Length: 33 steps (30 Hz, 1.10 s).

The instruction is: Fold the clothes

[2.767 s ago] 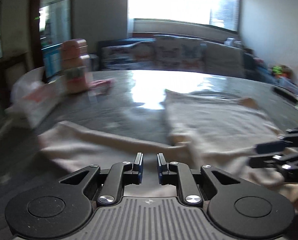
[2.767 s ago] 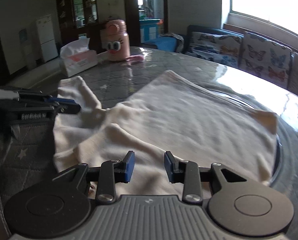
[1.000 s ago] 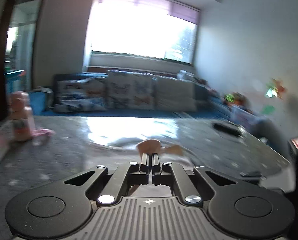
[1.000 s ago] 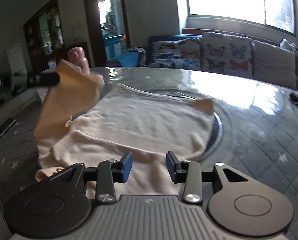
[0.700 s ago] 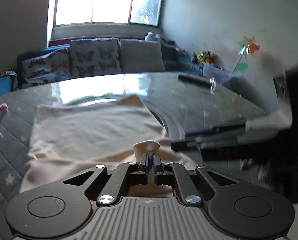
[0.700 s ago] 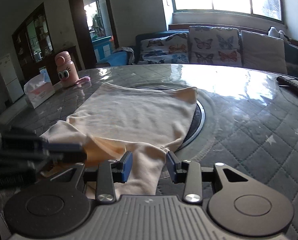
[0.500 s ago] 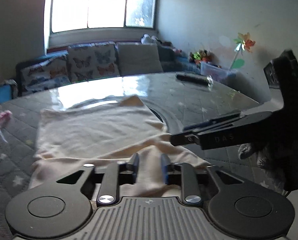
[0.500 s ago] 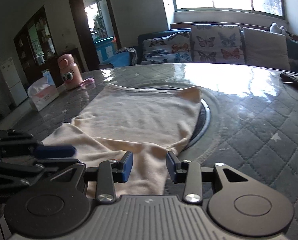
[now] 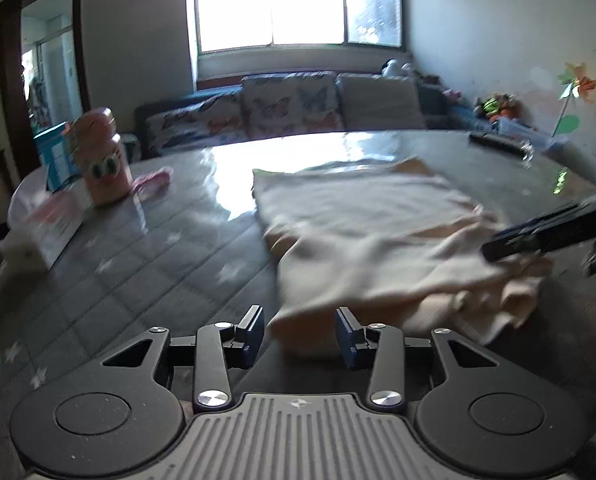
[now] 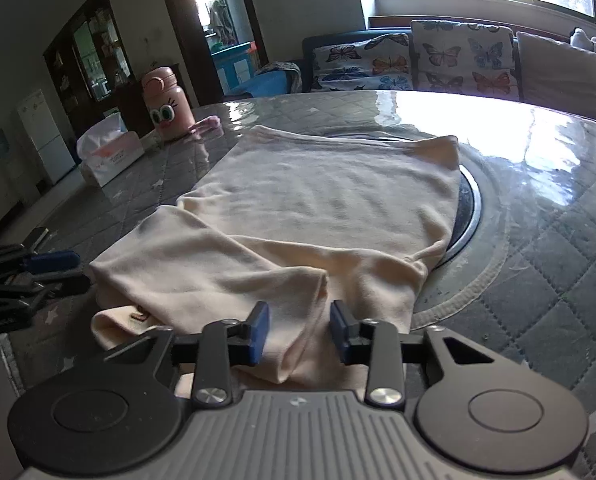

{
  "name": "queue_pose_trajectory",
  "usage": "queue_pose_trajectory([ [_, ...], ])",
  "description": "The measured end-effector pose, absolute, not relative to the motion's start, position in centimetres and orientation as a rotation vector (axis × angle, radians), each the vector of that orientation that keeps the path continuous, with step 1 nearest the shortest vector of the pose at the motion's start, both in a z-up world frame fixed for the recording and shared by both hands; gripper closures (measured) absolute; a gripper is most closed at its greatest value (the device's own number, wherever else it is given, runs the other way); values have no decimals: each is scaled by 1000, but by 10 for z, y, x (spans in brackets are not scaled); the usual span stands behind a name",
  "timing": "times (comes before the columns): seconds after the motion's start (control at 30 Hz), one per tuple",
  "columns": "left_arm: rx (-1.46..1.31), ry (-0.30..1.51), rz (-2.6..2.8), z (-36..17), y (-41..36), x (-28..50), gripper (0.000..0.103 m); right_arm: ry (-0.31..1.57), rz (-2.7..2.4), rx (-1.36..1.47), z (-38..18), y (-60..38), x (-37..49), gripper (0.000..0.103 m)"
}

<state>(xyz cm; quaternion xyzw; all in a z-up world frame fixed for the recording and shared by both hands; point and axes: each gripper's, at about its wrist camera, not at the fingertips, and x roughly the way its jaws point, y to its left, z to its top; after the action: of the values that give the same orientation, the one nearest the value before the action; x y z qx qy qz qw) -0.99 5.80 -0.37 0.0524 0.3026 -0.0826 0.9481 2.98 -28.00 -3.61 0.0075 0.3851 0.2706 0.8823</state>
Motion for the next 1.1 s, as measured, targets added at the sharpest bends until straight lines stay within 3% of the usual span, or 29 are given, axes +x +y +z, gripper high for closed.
queue_pose_trajectory([
  [0.27, 59, 614, -173, -13, 57, -2, 60, 794, 539, -26, -31, -275, 26, 98],
  [0.7, 68, 611, -163, -22, 44, 1, 61, 553, 565, -212, 43, -255, 18, 99],
  [0.8, 87, 602, -151, -21, 41, -1, 70, 476, 576, -246, 66, -249, 15, 100],
  [0.87, 102, 597, -152, -20, 38, -3, 84, 433, 579, -255, 78, -248, 13, 100],
  [0.93, 122, 593, -157, -20, 35, -5, 92, 412, 572, -259, 83, -249, 11, 100],
  [1.1, 164, 581, -147, -19, 32, -11, 95, 516, 507, -224, 53, -265, 21, 100],
])
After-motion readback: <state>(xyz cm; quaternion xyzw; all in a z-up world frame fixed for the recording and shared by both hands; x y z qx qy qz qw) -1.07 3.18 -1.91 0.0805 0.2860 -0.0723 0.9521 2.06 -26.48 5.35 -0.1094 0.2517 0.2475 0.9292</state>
